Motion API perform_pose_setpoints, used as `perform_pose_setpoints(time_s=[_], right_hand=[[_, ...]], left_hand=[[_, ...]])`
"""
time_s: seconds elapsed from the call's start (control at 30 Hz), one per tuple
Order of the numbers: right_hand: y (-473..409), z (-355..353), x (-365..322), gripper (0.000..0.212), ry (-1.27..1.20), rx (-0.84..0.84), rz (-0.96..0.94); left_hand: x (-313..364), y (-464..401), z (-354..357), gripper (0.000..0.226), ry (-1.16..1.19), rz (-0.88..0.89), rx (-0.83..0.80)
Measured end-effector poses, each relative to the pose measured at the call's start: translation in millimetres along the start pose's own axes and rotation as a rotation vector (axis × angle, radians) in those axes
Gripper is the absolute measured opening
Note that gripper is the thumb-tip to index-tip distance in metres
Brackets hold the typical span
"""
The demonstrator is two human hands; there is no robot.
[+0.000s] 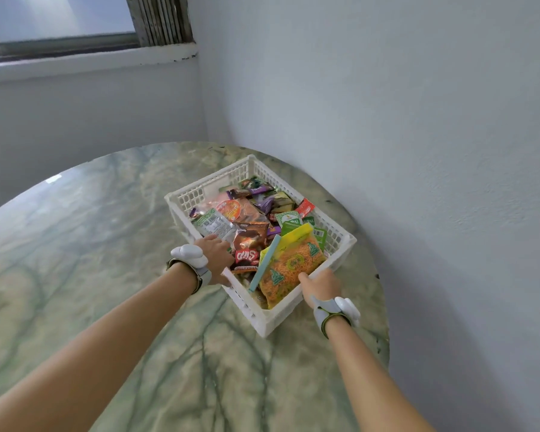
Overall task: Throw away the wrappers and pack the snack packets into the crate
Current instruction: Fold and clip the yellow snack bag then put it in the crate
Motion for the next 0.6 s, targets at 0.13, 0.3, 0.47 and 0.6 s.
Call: perform_pose_setpoints(time_s=[0.13,0.3,0.47,0.6], right_hand=[[17.4,26.3,-27.7,0.029,0.177,-0.043,-0.076],[34.8,73.8,-65.3,0.019,0.308,-0.04,-0.148],[43.9,126.1,-83.0,0.015,0.316,0.041,-0.22],[69.6,131.6,-82.0,0.015,0.206,0.083,-0.28]], left_hand=[[9.3,57.5,22.1,0.064,0.144,-0.022,0.016],[25.2,108.2,44.3,0.062,0.218,-0.046,0.097],[12.9,140.0,72.7,0.057,0.348,-0.145,0.134],[-2.9,163.2,102.7,0.052,0.459,-0.182,0.184]])
Point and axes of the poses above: each hand's wrist, its own y-axis away from the middle knuckle, its own z-axis out of the palm, x = y × z, the point moved 6 cm from there along -y, towards the middle knuckle, and after that the axes turned 13 degrees about -y, right-handed, at the moved point
